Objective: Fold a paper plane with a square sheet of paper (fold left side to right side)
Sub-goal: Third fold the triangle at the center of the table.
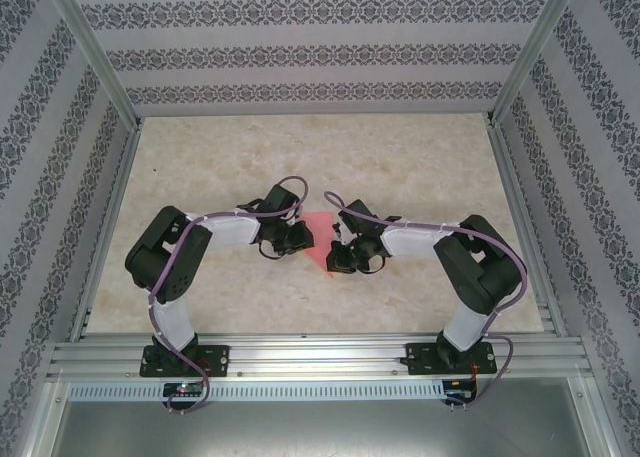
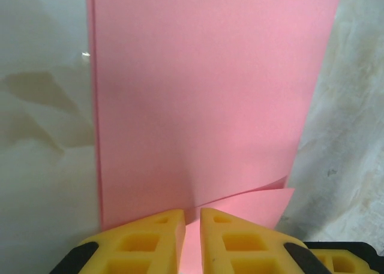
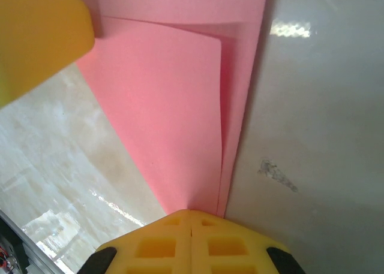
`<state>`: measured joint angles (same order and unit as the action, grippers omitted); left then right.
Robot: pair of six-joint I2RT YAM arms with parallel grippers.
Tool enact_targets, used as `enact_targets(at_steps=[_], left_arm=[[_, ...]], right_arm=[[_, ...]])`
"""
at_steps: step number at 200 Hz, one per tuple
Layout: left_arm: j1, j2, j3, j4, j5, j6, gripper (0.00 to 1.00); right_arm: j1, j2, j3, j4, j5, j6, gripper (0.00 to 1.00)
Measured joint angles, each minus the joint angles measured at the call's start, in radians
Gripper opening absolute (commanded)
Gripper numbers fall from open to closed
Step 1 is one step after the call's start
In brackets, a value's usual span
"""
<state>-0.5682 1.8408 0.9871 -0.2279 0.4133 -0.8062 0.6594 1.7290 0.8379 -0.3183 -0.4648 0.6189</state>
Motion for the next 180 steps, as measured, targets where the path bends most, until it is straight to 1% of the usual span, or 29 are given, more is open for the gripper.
enact_targets(at_steps=[32, 67, 104, 119, 138, 161, 180], left_arm=[[0.055, 0.002, 0.000, -0.002, 0.009, 0.030, 0.19], [0.125, 0.006, 0.020, -0.033, 0.012, 0.068, 0.22], [0.175, -0.006, 0.031, -0.060, 0.006, 0.095, 0.34], [0.192, -0.039, 0.028, -0.079, -0.016, 0.099, 0.37], [0.207, -0.123, -0.007, -0.078, -0.019, 0.096, 0.43], [0.206, -0.249, -0.087, -0.055, 0.012, 0.074, 0.48], [0.194, -0.305, -0.150, -0.018, 0.042, 0.038, 0.53]], right_arm=[[0.000, 0.000, 0.000, 0.000, 0.000, 0.000, 0.06], [0.000, 0.000, 0.000, 0.001, 0.000, 0.000, 0.06], [0.002, -0.008, -0.001, 0.005, 0.003, -0.008, 0.08], [0.006, -0.017, -0.001, -0.004, 0.013, -0.017, 0.10], [0.006, -0.047, -0.001, -0.031, 0.026, -0.031, 0.17], [-0.012, -0.122, -0.001, -0.042, 0.039, -0.045, 0.20], [-0.027, -0.183, 0.003, -0.041, 0.045, -0.055, 0.21]])
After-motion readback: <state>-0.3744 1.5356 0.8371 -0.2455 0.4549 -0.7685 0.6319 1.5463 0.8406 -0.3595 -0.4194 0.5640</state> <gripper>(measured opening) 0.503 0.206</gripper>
